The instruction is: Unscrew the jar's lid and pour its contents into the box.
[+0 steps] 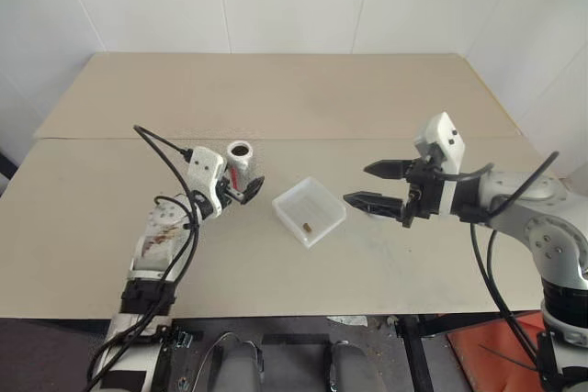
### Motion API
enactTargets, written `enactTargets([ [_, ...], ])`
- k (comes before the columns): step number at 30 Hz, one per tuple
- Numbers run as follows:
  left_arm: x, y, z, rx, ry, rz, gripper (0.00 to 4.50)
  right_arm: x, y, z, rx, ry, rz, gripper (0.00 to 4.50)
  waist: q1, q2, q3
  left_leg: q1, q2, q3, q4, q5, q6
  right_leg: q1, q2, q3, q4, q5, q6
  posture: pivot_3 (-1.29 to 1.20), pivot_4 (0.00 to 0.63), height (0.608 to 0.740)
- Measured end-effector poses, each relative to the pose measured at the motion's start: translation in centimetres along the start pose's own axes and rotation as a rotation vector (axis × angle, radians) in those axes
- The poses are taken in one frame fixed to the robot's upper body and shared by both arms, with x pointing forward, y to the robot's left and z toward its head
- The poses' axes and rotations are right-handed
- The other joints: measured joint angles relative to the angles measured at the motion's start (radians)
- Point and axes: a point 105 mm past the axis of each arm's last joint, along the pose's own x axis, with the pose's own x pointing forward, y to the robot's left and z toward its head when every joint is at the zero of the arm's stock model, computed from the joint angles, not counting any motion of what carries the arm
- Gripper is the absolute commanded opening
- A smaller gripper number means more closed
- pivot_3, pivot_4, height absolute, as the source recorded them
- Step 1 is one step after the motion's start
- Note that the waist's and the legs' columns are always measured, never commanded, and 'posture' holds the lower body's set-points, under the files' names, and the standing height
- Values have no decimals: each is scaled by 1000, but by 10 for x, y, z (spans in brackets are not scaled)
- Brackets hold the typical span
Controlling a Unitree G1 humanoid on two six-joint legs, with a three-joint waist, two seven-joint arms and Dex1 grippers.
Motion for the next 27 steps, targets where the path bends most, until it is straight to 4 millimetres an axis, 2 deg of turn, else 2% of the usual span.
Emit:
enactTargets([
  [3, -12, -4, 5, 26, 0, -21, 4487, 1, 0, -1, -3, 2, 2, 4500, 0, 0, 0, 0, 0, 0, 0, 0, 0, 0, 0, 0, 0, 0, 0, 0, 150, 740],
  [6, -25, -6, 1, 32, 37, -43, 4487, 1, 1, 0, -6, 2, 4, 4500, -1, 0, 0, 0, 0, 0, 0, 0, 0, 0, 0, 0, 0, 0, 0, 0, 150, 740],
  [9, -58, 2, -2, 73, 121, -97, 4487, -1, -1, -5, -5, 22, -11, 4500, -7, 0, 0, 0, 2, 1, -1, 0, 0, -1, 1, 2, 0, 0, 0, 0, 150, 740],
  [13, -111, 5, 11, 151, 170, -279, 4487, -5, -4, -11, -8, 44, -33, 4500, -7, 0, 0, 2, 4, 3, -2, 0, 0, -1, 2, 2, -1, 0, -1, 0, 150, 740],
  [16, -149, 9, 31, 176, 164, -409, 4487, -7, -5, -13, -18, 45, -31, 4500, -1, 0, 0, 3, 5, 4, -2, 0, 0, 0, 2, 1, -1, -1, -1, 0, 150, 740],
  [18, -166, 16, 48, 201, 147, -438, 4487, -10, -7, -13, -40, 49, -36, 4500, 6, 0, 0, 4, 4, 4, -3, 0, 0, 1, 2, 1, -2, -1, -1, 0, 150, 740],
  [21, -177, 22, 64, 219, 115, -440, 4487, -14, -10, -16, -54, 53, -40, 4500, 8, 0, 0, 4, 4, 4, -3, 0, 0, 1, 2, 1, -2, -1, -1, 0, 150, 740],
  [27, -176, 26, 68, 213, 82, -424, 4487, -18, -15, -16, -73, 55, -32, 4500, 2, 0, 0, 4, 5, 4, -3, 0, 0, 0, 3, 1, -2, -1, -2, 0, 150, 740],
])
